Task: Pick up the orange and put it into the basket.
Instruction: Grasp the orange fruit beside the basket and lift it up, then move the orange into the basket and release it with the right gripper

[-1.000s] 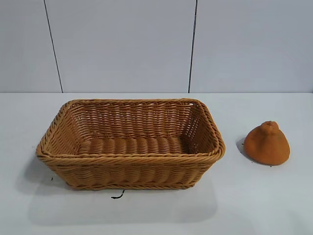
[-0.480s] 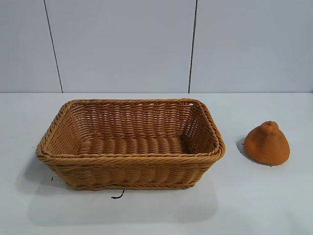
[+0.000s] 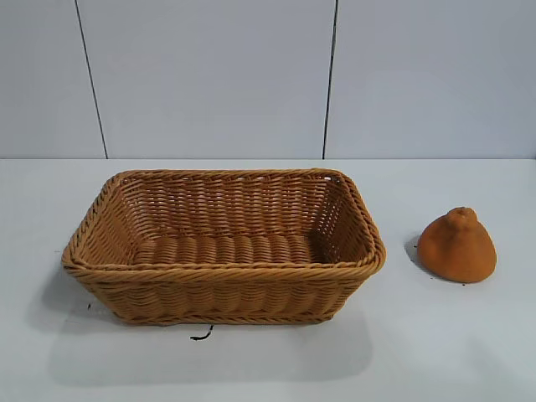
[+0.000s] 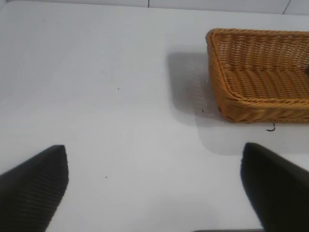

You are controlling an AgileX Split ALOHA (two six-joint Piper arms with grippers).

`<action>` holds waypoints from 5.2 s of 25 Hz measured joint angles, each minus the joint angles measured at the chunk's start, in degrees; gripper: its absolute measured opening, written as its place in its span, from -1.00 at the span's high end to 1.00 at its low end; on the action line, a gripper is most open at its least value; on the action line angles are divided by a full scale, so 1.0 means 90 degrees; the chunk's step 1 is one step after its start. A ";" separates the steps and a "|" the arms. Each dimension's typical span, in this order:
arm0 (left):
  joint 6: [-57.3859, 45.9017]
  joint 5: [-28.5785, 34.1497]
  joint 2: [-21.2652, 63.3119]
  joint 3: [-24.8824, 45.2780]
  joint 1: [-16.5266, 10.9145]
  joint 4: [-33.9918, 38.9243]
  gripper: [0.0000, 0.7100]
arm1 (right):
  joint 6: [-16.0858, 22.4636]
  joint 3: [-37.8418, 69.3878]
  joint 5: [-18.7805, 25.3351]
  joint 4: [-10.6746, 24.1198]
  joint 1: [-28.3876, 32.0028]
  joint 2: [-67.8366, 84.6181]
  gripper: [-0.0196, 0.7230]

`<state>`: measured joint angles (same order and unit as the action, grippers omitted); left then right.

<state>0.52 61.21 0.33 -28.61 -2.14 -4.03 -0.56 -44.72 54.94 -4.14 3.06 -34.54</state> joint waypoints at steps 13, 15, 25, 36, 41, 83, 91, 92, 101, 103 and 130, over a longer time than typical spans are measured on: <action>0.0000 0.0000 0.0000 0.0000 0.0000 0.0000 -0.96 | 0.0000 -0.2248 -0.0114 0.0000 0.0000 -0.4525 -0.90; 0.0000 0.0000 0.0000 0.0000 0.0000 0.0000 -0.96 | 0.0000 -0.2548 -0.0028 0.0000 0.0000 -0.5085 -0.90; 0.0000 0.0000 0.0000 0.0000 0.0000 0.0000 -0.96 | -0.0224 -0.3827 0.0254 -0.0177 0.0000 -0.7267 -0.89; 0.0000 0.0000 0.0000 0.0000 0.0000 0.0000 -0.96 | -0.0675 -0.3934 0.0251 -0.0782 -0.0024 -0.8554 -0.88; 0.0000 0.0000 0.0000 0.0000 0.0000 0.0000 -0.96 | -0.0709 -0.3939 -0.0084 -0.0799 -0.0287 -0.8976 -0.86; -0.0015 -0.0005 0.0000 0.0000 0.0000 -0.0006 -0.96 | 0.0194 -0.4170 0.0302 0.0363 -0.0737 -0.8050 0.80; -0.0015 -0.0005 0.0000 0.0000 0.0000 -0.0006 -0.96 | 0.0194 -0.5216 0.0857 0.0326 -0.0737 -0.7942 0.80; -0.0015 -0.0005 0.0000 0.0000 0.0000 -0.0006 -0.96 | 0.0194 -0.5235 0.0857 0.0285 -0.0747 -0.7942 0.80; -0.0015 -0.0005 0.0000 0.0000 0.0000 -0.0006 -0.96 | 0.0194 -0.5235 0.0811 0.0200 -0.1828 -0.7942 0.80; -0.0015 -0.0005 0.0000 0.0000 0.0000 -0.0006 -0.96 | 0.0194 -0.5235 0.0748 0.0193 -0.2207 -0.7942 0.80; -0.0015 -0.0005 0.0000 0.0000 0.0000 -0.0001 -0.96 | 0.0545 -0.5235 -0.1460 -0.0118 -0.4251 -1.0091 0.77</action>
<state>0.38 61.16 0.33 -28.61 -2.14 -4.03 4.35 -91.83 41.80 -5.21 -35.20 -125.36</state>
